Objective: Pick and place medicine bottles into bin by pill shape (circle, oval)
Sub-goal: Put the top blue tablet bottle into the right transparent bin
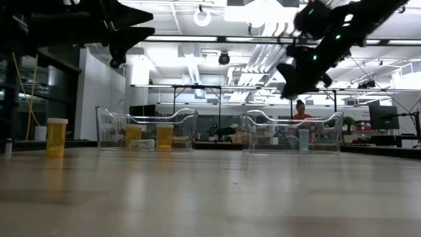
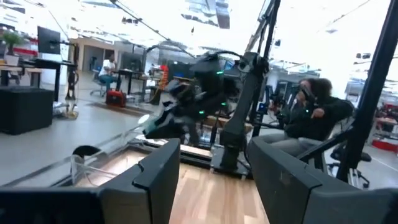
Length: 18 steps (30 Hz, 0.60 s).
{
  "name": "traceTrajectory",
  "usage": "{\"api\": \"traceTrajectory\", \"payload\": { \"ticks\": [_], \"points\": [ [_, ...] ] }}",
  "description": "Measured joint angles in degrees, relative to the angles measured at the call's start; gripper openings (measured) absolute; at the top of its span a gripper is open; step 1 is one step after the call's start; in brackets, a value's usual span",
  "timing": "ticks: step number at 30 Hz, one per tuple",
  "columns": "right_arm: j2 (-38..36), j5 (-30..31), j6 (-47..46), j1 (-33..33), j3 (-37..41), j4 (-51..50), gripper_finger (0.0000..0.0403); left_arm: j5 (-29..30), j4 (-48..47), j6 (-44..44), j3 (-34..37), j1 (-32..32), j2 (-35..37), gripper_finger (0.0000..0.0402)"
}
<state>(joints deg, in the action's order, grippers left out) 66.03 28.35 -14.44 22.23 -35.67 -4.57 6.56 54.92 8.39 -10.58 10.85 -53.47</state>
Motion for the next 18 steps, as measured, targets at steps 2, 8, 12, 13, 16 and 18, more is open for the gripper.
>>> {"api": "traceTrajectory", "payload": {
  "ticks": [2,8,12,13,16,18],
  "points": [
    [2.6,-2.7,-2.1,4.2,-3.4,-7.0,0.0096,0.1,0.4,0.0,0.0,0.0,0.1,0.0182],
    [12.2,-13.7,-3.6,12.7,-10.1,-17.9,0.0096,0.1,0.1,0.0,0.0,0.0,0.1,0.0182],
    [18.1,-13.8,-5.8,15.1,-14.1,-17.7,0.0096,0.1,0.0,0.0,0.0,0.0,0.1,0.0182],
    [19.6,-13.9,-6.7,15.3,-15.0,-17.6,0.0096,0.1,0.0,0.0,0.0,0.0,0.1,0.0182],
    [22.9,-16.2,-7.8,15.7,-17.7,-17.9,0.0096,0.1,0.0,0.0,0.0,0.0,0.1,0.0182],
    [24.8,-18.9,-8.4,15.6,-18.9,-18.3,0.0096,0.1,0.0,0.0,0.0,0.0,0.1,0.0182]
  ]
}}
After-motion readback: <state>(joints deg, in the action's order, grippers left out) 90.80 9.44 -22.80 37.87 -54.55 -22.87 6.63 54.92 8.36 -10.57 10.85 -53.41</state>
